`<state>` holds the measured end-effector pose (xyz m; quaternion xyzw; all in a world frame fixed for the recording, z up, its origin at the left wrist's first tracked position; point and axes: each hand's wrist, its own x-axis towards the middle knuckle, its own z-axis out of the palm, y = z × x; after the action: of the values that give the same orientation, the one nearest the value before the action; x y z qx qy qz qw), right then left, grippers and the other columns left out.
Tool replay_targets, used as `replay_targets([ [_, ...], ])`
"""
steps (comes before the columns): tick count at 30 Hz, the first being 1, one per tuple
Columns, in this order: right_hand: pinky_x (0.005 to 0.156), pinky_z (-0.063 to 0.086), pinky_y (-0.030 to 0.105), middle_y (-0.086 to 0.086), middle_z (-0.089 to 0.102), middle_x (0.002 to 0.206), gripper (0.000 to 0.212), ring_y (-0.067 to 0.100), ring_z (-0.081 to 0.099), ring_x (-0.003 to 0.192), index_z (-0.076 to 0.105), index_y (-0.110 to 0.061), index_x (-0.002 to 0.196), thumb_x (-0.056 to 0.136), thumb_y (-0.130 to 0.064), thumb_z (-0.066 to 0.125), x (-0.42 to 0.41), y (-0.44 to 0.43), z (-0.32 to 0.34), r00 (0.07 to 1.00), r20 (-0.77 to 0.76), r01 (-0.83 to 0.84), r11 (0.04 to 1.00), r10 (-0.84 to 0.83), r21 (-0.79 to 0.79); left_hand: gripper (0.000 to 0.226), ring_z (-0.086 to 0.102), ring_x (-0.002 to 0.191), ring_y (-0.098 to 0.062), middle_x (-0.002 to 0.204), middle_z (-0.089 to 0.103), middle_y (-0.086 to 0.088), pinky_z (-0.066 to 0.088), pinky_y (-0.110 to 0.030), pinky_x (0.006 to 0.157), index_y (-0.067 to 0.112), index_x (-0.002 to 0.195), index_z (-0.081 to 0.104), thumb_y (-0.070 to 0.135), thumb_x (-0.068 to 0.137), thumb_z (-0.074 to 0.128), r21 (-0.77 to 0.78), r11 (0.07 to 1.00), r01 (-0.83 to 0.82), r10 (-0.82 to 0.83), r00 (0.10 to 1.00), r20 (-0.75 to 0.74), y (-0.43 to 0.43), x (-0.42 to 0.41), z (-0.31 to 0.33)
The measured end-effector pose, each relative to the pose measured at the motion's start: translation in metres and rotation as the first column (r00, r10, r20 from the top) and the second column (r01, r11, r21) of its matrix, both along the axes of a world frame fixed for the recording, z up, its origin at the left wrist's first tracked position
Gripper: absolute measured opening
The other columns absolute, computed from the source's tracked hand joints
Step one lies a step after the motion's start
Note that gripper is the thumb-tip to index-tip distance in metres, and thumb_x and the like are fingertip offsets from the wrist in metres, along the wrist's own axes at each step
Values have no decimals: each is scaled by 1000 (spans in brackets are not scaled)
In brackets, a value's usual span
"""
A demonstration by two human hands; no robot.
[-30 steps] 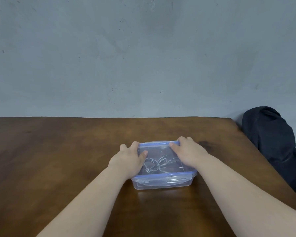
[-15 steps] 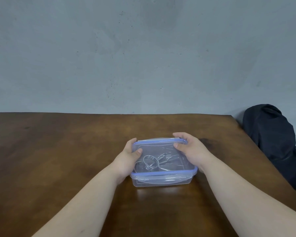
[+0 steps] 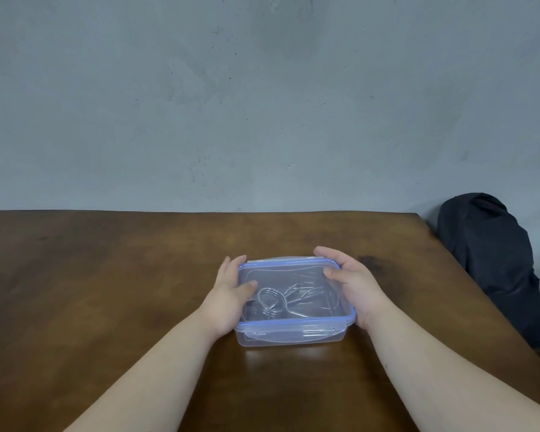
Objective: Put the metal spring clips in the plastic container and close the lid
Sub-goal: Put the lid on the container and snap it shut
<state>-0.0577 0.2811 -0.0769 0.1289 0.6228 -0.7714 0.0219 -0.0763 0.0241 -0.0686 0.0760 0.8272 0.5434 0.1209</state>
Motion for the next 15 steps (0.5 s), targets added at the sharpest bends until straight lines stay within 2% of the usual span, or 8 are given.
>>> replay_targets([
  [1,96,56,54,6,75,122,40,33,74,106,71,-22,124,99,3,52,-1,1,-2,1000,-1,0,1000,0,-11,63,13,149,-16,165,-1,5,24,-36,114,36,150,26,44,96,56,-215,975,57,-87,987,-134,-3,-1,3],
  [3,96,55,51,0,72,127,40,30,73,107,71,-22,122,98,4,52,-2,2,-4,1000,0,-15,1000,15,-8,91,-15,148,-10,163,-17,7,6,-43,121,33,153,17,71,80,56,-510,840,184,-369,884,-288,-4,0,12],
  [5,100,53,51,-1,69,132,40,28,72,110,69,-20,125,97,5,52,-5,2,-5,1000,5,-29,1000,29,-4,114,-24,146,-11,163,-17,0,-7,-46,121,33,155,11,87,63,52,-734,634,243,-595,760,-262,1,5,21],
  [6,101,52,52,1,68,133,41,29,72,111,68,-19,127,97,5,52,-6,3,-5,999,11,-31,1000,31,-2,120,-25,146,-12,163,-17,-2,-9,-47,120,34,154,7,89,58,52,-800,551,238,-634,742,-216,5,6,23],
  [8,102,52,53,5,69,132,41,31,72,110,67,-17,128,96,5,53,-7,3,-5,999,22,-31,999,31,8,125,-25,146,-16,162,-19,-5,-9,-48,120,36,154,0,88,54,55,-860,462,215,-626,766,-145,11,6,26],
  [10,101,52,54,9,70,129,40,34,71,109,67,-16,128,96,5,52,-6,2,-3,999,26,-34,999,34,20,127,-20,148,-21,163,-16,-7,-6,-49,120,38,153,-2,85,52,59,-880,430,204,-597,795,-108,16,5,28],
  [15,97,55,57,19,74,117,39,38,73,104,68,-20,125,97,2,52,-2,0,0,998,39,-48,998,46,50,121,11,140,-29,153,16,-6,14,-51,115,38,151,1,80,54,61,-917,359,176,-622,777,-94,25,1,35],
])
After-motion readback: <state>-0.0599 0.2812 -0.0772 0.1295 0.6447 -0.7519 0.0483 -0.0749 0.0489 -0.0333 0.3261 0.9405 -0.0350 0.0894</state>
